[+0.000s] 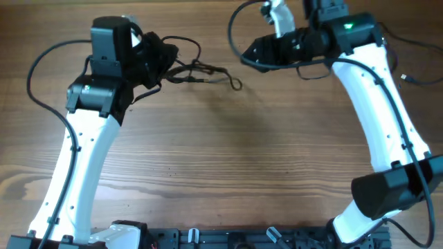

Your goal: Untangle cables

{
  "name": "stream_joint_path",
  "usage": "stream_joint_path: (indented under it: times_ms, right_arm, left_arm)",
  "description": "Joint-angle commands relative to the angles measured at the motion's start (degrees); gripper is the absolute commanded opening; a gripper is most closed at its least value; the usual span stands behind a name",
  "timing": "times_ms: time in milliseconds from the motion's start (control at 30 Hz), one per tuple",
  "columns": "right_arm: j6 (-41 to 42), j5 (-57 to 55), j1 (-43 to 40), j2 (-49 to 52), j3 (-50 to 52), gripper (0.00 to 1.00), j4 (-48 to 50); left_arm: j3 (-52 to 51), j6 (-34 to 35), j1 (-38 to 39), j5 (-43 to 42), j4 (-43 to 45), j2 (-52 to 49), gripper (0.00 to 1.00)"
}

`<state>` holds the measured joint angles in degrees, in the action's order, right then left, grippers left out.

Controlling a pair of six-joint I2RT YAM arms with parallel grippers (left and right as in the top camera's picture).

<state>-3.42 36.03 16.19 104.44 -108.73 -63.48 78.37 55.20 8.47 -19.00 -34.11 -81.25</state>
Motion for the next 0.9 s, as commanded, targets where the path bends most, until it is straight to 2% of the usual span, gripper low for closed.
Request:
stream_joint_path:
  times_ms: [0, 100, 167, 233, 300, 400, 500, 633, 733, 867]
  right_arm:
    - [-5.9, 1.6, 2.5, 2.0, 1.8, 0.60, 1.3]
    - [-6.5, 1.4, 4.6, 2.8, 3.2, 0.60, 4.4]
    - [3.4, 1.4, 5.6, 4.3, 3.3, 0.62, 6.1]
    - [14.0, 1.6, 6.4, 6.1, 3.3, 0.68, 6.9]
    - [21.3, 1.6, 7.4, 7.8, 3.3, 0.69, 7.9]
    - [25.0, 5.4, 8.8, 9.1, 3.3, 0.70, 11.0]
    - [17.2, 8.1, 10.5, 9.3, 3.3, 0.71, 15.6]
    - [0.7, -4.0, 10.8, 9.3, 3.3, 0.74, 16.3]
    - [-12.3, -7.1, 10.8, 9.4, 3.3, 0.73, 15.9]
    - [-13.5, -5.1, 10.8, 9.4, 3.3, 0.73, 15.6]
  left_arm:
    - [0.9, 5.3, -0.4, -1.4, 0.7, 1.1, 0.04]
    - [0.9, 5.3, -0.4, -3.1, 0.7, 1.1, 0.04]
    - [0.9, 5.3, -0.4, -3.3, 0.2, 1.1, 0.04]
    - [0.9, 5.2, -0.4, -3.2, -0.1, 1.0, 0.04]
    - [0.9, 5.0, -0.4, -3.1, -0.3, 0.9, 0.04]
    - [0.5, 4.8, -0.4, -2.6, -0.7, 0.8, 0.04]
    - [0.4, 1.5, -0.4, -2.4, -1.6, 0.8, 0.04]
    - [0.4, -4.5, -0.4, -6.1, -3.0, 0.8, 0.04]
    - [0.4, -8.8, -0.5, -10.7, -3.0, 0.8, 0.04]
    - [0.4, -15.0, -0.5, -15.3, -3.0, 0.8, 0.04]
